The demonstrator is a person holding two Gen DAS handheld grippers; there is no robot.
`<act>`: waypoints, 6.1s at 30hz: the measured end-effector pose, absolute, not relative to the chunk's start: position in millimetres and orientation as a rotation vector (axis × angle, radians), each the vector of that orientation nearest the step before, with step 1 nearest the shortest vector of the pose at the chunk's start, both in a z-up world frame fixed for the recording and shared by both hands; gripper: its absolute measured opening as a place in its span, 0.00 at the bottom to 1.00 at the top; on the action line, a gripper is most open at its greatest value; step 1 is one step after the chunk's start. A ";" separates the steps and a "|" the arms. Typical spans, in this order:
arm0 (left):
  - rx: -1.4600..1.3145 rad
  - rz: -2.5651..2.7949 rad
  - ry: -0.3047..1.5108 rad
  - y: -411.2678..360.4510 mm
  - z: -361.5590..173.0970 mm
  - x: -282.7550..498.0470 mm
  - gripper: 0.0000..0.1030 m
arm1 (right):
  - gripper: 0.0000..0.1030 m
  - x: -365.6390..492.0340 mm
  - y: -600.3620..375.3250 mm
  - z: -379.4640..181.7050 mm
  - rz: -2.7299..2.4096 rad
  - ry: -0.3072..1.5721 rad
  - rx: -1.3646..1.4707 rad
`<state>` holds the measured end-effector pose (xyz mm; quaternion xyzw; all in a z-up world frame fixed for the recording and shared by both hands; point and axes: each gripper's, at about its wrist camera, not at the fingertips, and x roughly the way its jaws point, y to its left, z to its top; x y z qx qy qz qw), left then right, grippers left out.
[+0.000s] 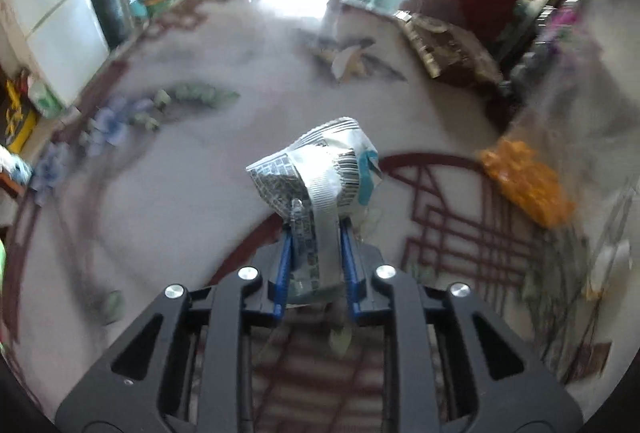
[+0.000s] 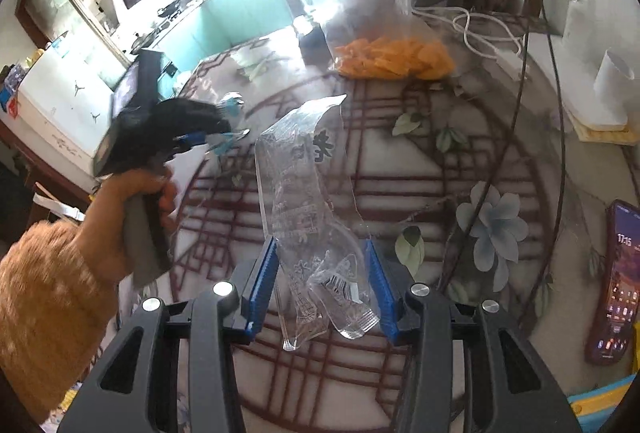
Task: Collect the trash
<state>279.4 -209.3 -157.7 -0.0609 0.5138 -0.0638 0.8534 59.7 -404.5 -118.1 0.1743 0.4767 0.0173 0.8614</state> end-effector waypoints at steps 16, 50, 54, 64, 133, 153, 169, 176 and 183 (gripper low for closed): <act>0.035 -0.220 0.870 -82.5 -40.1 117.6 0.23 | 0.42 45.6 -277.0 -69.5 0.059 0.914 0.268; -0.124 -0.198 0.801 150.7 -7.2 80.3 0.23 | 0.43 35.0 -45.6 2.7 0.086 0.782 0.145; -0.134 -0.183 0.802 168.2 -10.1 78.2 0.23 | 0.43 35.0 -27.4 4.8 0.101 0.780 0.132; -0.180 -0.102 0.819 220.5 -20.2 75.7 0.24 | 0.44 43.1 21.1 3.3 0.155 0.802 0.093; -0.292 0.283 1.160 403.0 -159.3 112.3 0.27 | 0.47 116.1 231.0 -144.0 0.543 1.223 -0.140; -0.226 0.197 1.013 333.1 -102.7 101.0 0.83 | 0.88 83.2 136.5 -62.4 0.413 0.896 -0.079; -0.150 0.129 0.465 132.4 63.2 21.0 0.95 | 0.93 -49.6 -86.8 61.0 0.211 0.241 0.042; -0.164 0.142 0.462 72.5 77.3 1.2 0.95 | 0.93 -64.7 -152.6 77.7 0.184 0.293 0.032; -0.137 0.162 0.439 31.5 85.8 -19.1 0.95 | 0.93 -68.9 -185.2 71.6 0.173 0.367 0.066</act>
